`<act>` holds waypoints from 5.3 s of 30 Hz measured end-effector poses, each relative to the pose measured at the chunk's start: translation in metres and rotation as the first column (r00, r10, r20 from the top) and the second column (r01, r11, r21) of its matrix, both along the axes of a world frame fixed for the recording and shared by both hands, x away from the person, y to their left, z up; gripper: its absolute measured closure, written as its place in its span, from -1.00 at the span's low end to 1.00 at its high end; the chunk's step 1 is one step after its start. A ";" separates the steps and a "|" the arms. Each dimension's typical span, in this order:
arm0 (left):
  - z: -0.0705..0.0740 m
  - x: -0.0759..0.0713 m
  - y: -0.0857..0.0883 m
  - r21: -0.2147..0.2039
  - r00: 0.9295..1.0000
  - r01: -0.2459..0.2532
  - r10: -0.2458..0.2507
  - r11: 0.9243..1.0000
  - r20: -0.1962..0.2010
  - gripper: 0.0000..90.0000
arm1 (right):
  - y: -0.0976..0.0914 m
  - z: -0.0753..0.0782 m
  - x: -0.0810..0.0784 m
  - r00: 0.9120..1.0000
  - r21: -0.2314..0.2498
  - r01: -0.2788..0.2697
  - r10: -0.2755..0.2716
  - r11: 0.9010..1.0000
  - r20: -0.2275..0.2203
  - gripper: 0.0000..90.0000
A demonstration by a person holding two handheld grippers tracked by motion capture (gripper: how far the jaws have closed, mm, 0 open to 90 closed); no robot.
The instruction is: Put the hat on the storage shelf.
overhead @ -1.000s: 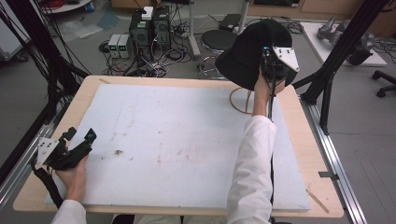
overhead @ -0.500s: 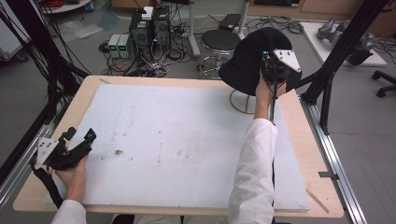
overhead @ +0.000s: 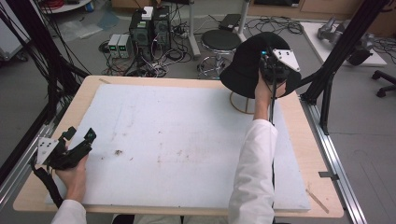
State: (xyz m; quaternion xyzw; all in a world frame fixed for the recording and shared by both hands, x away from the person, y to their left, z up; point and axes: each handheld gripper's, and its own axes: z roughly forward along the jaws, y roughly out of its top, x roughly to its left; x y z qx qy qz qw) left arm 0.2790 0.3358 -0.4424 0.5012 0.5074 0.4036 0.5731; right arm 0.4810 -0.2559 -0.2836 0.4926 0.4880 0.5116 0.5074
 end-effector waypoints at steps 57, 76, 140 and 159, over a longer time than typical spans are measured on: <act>0.001 -0.001 -0.004 -0.009 1.000 0.007 -0.007 1.000 0.002 -0.45 | -0.010 -0.013 -0.131 0.981 0.015 -0.141 0.142 0.990 -0.135 -0.35; 0.001 -0.002 -0.003 -0.011 1.000 0.008 -0.008 1.000 0.000 -0.45 | -0.008 -0.055 -0.157 0.976 0.022 -0.140 0.141 0.990 -0.167 -0.43; -0.002 0.004 -0.007 0.013 0.999 0.034 -0.034 0.999 -0.014 -0.46 | -0.022 -0.142 -0.218 0.980 -0.027 -0.043 0.037 0.999 -0.197 -0.55; -0.002 -0.002 -0.008 0.012 0.999 0.042 -0.042 0.999 -0.017 -0.46 | -0.024 -0.144 -0.223 0.975 -0.006 -0.061 0.058 0.998 -0.215 -0.55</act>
